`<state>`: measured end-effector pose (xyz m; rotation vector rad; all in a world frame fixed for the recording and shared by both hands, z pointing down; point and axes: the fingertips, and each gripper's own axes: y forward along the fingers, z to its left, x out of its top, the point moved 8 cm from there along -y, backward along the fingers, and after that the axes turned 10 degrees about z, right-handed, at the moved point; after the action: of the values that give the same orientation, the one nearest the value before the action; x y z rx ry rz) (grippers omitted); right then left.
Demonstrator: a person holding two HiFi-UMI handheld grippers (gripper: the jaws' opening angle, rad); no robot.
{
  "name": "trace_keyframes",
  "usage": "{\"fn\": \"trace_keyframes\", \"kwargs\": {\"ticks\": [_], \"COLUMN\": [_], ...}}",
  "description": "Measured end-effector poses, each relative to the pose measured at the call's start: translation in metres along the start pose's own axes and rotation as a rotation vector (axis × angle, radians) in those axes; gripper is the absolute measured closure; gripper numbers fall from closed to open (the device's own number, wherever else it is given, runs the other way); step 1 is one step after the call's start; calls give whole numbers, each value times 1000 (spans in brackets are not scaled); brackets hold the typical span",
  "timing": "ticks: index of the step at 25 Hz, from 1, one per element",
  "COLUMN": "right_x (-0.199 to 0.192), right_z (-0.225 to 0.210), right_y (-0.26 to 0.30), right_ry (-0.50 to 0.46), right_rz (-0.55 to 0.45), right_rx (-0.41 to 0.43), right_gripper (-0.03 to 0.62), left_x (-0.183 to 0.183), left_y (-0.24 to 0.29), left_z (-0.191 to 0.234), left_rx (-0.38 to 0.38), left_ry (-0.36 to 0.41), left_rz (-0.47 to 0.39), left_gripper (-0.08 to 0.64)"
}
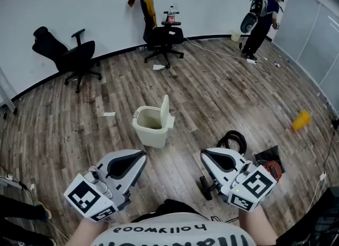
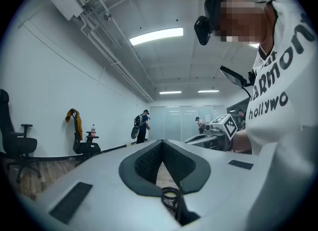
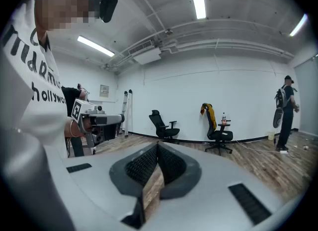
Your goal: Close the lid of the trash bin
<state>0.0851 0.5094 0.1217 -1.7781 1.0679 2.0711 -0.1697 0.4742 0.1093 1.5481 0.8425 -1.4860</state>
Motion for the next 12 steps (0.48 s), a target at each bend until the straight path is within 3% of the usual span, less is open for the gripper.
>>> {"fn": "trace_keyframes", "kwargs": {"ticks": [6,12], "right_x": [5,5], "right_z": [11,18], "right_y": [4,1], "right_ry": [-8,6], "right_rz": [0,-15], "right_rx": [-1,-29], "right_gripper": [581,581], "left_x": [-1,-3], "left_y": [-10,-16], "left_z": [4,-2], "left_rx": [0,-64], "left_ry": [0,38], "left_rz": [3,-36], "left_gripper": [553,554]}}
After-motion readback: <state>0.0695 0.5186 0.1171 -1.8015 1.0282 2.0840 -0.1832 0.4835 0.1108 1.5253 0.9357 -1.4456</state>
